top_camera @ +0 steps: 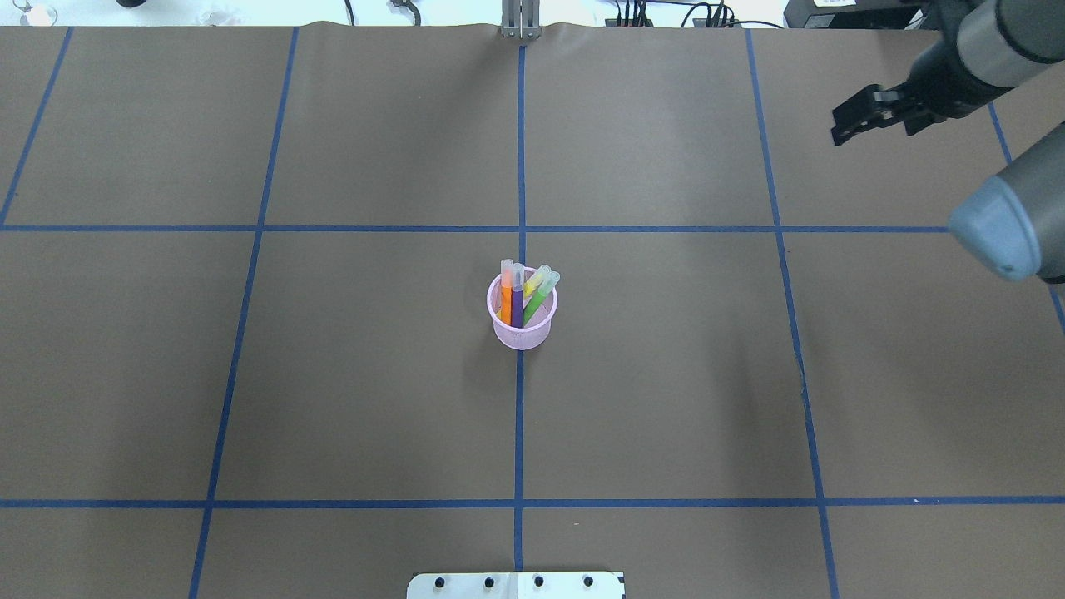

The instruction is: Collect pens into pen holder

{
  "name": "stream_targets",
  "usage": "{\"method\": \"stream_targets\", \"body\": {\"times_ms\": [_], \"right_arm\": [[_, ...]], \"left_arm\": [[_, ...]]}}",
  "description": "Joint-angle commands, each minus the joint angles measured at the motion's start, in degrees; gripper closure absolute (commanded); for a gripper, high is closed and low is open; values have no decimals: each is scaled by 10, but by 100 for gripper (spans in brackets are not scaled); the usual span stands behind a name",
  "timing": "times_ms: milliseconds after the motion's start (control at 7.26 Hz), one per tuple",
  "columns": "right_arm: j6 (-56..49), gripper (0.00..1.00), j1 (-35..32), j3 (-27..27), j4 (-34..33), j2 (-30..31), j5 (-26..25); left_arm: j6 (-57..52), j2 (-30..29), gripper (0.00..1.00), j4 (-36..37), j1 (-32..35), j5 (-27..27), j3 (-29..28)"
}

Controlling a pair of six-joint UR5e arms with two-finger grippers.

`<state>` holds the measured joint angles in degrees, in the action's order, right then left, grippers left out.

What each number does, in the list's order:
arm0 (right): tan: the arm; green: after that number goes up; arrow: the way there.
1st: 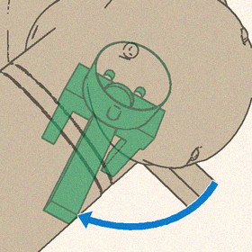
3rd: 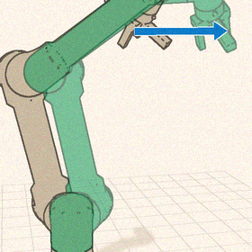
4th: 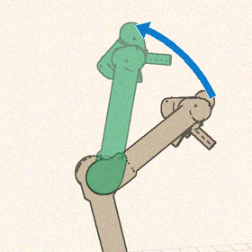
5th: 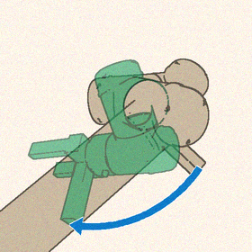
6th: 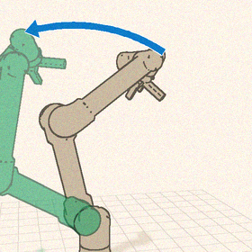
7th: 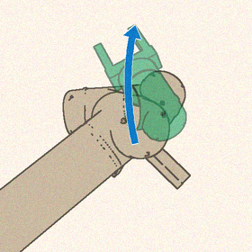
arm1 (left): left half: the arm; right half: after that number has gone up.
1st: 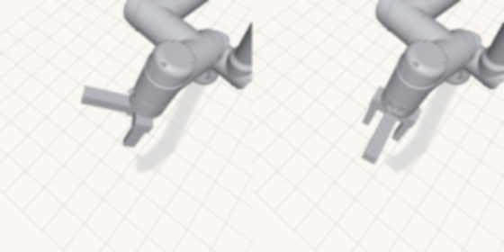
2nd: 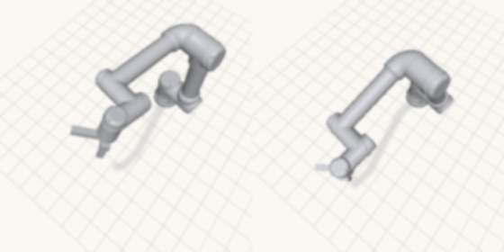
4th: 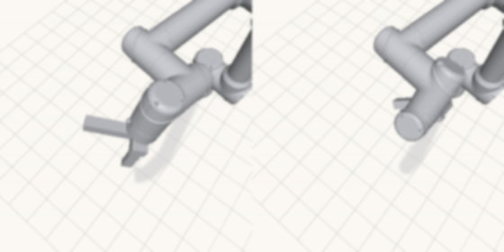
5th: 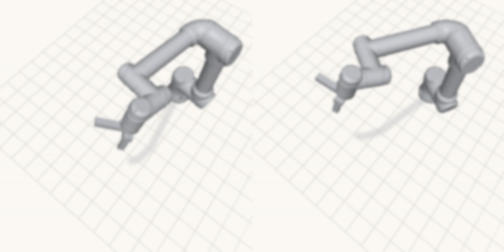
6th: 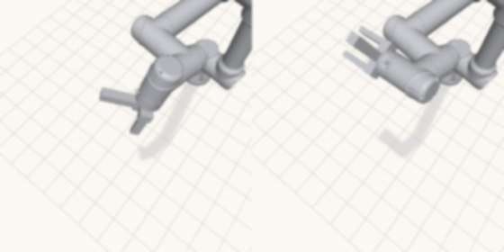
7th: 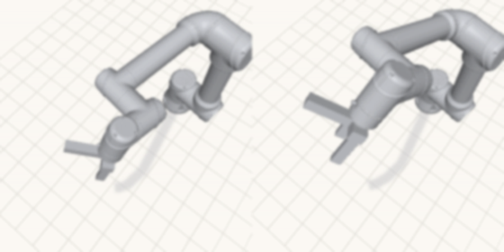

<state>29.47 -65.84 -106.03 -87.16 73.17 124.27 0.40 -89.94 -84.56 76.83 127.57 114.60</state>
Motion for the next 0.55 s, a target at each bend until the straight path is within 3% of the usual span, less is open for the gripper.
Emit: {"method": "stream_targets", "body": {"times_ms": [0,138,413], "right_arm": [[-200,1,-89,18,-26,77,46],[-302,1,-126,39,-48,99,57],[-428,1,-203,86,-90,129,58]], "left_arm": [[-138,22,0,2,114,55,-88],[-154,30,0,4,120,55,-128],[-148,42,0,1,147,57,-148]]}}
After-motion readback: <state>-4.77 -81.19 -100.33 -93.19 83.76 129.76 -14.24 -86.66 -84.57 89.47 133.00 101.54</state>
